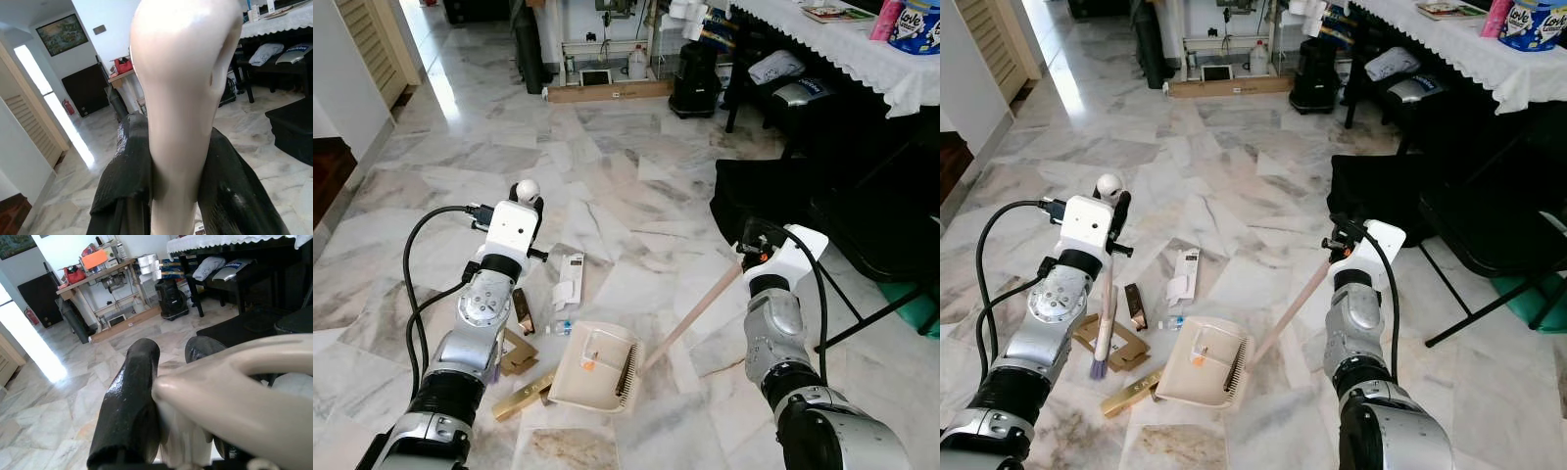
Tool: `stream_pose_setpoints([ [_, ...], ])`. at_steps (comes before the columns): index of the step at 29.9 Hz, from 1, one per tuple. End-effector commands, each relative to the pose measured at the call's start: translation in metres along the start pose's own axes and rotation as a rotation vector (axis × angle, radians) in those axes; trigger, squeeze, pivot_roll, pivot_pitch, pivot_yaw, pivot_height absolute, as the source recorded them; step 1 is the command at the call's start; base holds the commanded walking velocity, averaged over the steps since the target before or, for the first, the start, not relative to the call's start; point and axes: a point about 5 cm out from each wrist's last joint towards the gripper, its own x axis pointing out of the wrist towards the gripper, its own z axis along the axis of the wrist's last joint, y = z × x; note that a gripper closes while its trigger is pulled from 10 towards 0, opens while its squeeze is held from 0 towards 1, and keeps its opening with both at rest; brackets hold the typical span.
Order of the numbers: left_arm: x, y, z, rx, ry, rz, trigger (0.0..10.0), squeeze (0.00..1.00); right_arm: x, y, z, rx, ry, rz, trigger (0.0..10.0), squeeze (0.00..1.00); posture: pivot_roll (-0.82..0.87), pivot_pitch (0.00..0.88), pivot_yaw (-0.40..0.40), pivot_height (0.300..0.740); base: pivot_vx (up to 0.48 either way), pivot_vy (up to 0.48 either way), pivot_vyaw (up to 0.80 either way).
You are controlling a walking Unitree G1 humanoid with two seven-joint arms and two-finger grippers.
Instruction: Sweep floor
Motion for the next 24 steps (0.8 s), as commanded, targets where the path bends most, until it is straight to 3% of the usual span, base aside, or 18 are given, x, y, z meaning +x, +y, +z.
stream_pose_setpoints([
  [1,0.004,0.003,0.01,0.018,-0.059,0.014,10.0,0.0,0.003,0.003,0.006,0.013,-0.021,0.01,10.0,0.0,0.18,0.0,-0.028,0.74,0.0,0.0,0.0],
  [11,-0.002,0.003,0.005,0.013,-0.042,0.022,10.0,0.0,0.002,0.004,0.003,0.005,-0.016,0.016,10.0,0.0,0.17,0.0,-0.039,0.74,0.0,0.0,0.0],
  [24,-0.008,0.003,-0.005,-0.029,-0.012,0.085,10.0,0.0,0.007,0.005,0.01,-0.053,-0.013,0.061,10.0,0.0,0.16,0.0,-0.11,0.74,0.0,0.0,0.0],
])
